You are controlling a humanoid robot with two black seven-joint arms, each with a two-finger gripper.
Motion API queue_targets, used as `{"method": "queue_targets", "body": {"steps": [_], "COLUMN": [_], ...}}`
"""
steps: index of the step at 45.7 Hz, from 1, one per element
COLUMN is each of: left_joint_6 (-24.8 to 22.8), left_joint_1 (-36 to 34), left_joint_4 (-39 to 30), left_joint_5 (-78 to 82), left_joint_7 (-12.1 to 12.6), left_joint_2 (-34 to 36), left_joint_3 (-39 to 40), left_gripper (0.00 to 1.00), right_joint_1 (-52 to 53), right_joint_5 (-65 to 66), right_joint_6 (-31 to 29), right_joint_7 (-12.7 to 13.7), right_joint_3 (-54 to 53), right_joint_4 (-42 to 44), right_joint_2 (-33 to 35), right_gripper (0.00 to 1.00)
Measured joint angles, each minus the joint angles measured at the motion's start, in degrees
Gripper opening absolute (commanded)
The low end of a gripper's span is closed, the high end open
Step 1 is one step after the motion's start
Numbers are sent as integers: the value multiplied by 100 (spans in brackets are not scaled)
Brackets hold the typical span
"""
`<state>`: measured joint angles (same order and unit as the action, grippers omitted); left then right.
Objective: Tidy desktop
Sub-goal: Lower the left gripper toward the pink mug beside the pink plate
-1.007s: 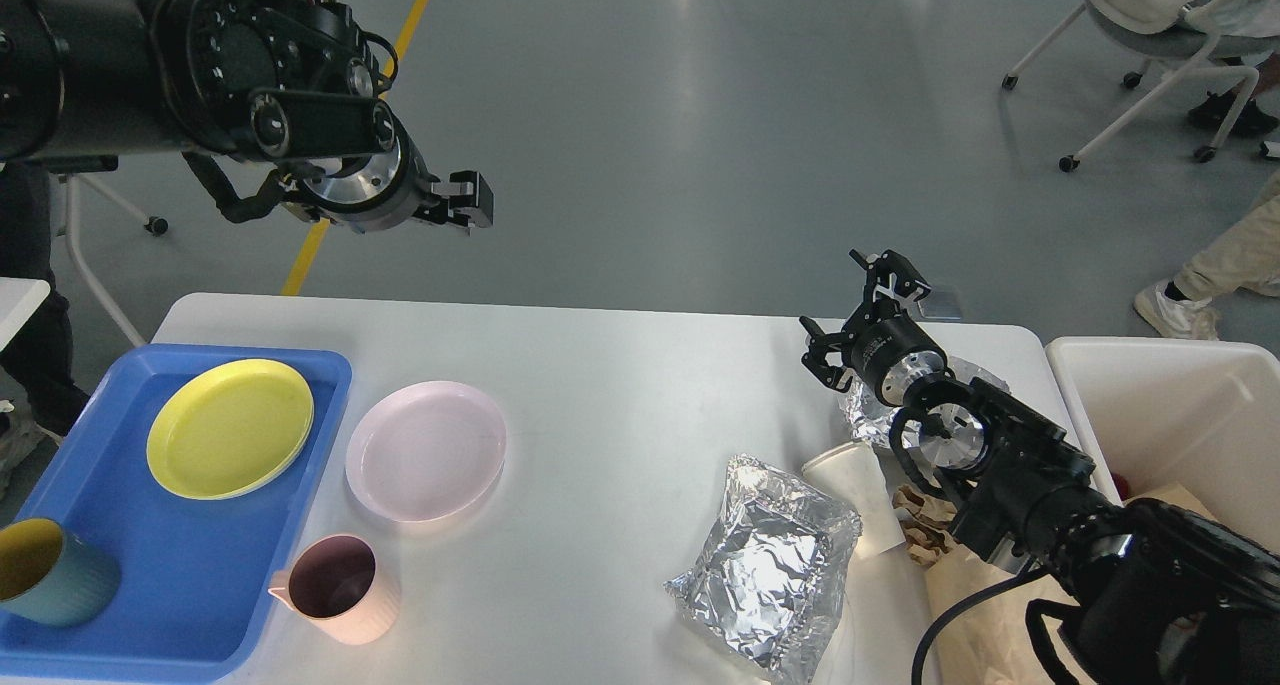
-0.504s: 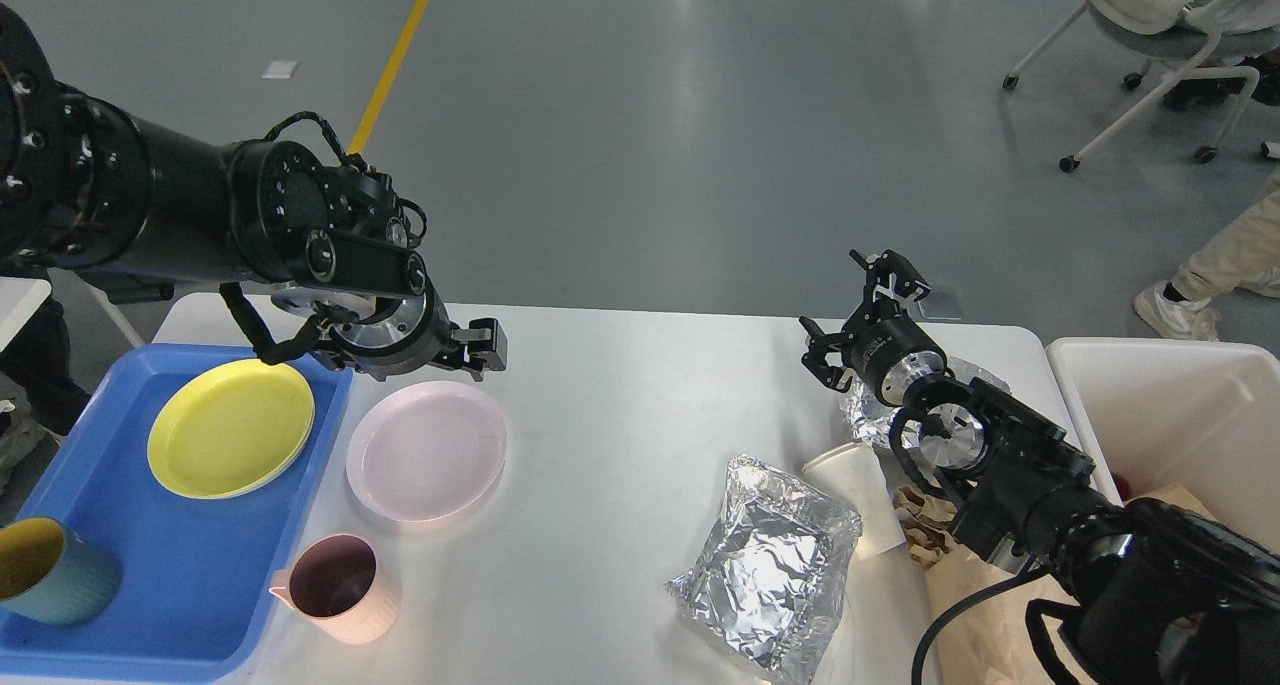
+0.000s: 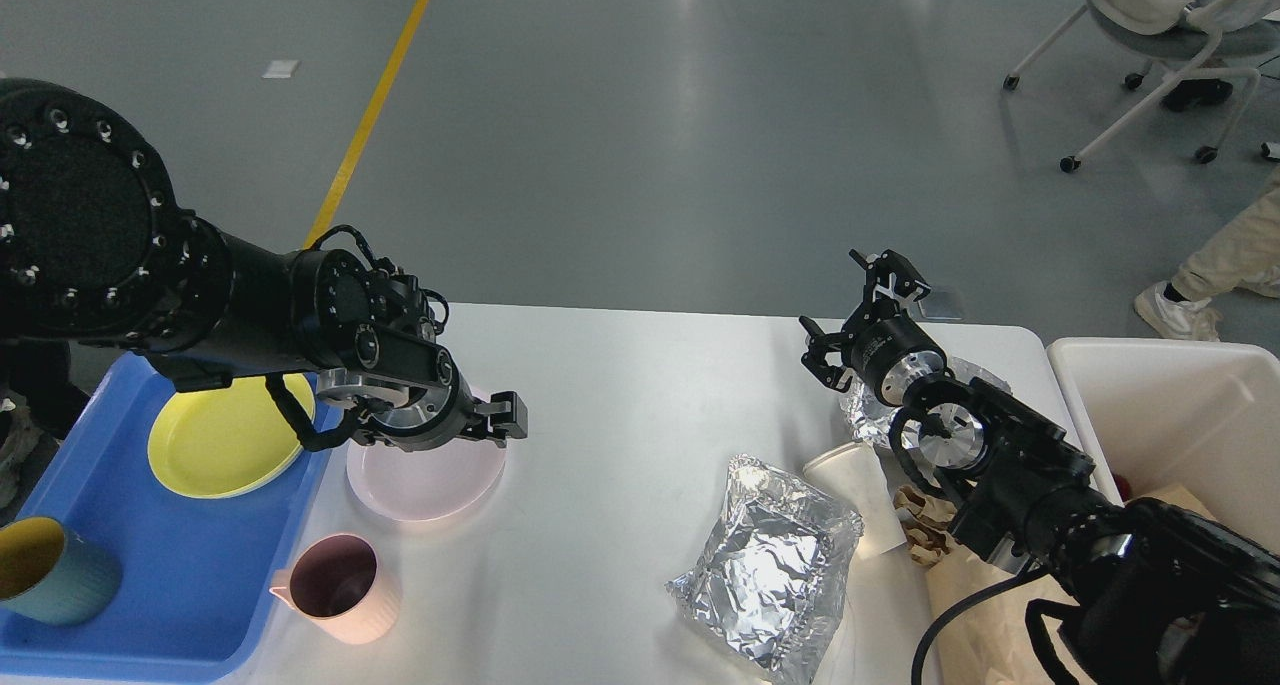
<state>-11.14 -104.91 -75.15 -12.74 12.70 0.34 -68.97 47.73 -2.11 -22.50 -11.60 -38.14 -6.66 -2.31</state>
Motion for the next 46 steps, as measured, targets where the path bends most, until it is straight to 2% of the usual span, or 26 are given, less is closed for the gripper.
{"method": "queue_targets", "body": {"steps": [7,11,40,46], "left_joint_6": [-42,-50,-64,-64], "left_joint_1": [49,19,-374,-408], "left_joint_4": [10,10,149,180], "left_joint_5": [0,0,70,70], "left_joint_7": [-364,-473,-444,-507], "left_joint_2": [-171,-215,-356,-333], "left_joint_3": [106,110,99,124], "left_gripper": [96,96,96,96], "right_joint_1": [0,0,0,0], "right_joint_5": [0,0,0,0], "right_joint_6": [0,0,0,0], "right_joint_7": [-1,-1,-1,-1], "right_joint_3": [0,0,0,0], "right_joint_4": [0,0,-2,-2], "right_joint_2": [-1,-1,-2,0], "right_gripper": [100,100,100,100]}}
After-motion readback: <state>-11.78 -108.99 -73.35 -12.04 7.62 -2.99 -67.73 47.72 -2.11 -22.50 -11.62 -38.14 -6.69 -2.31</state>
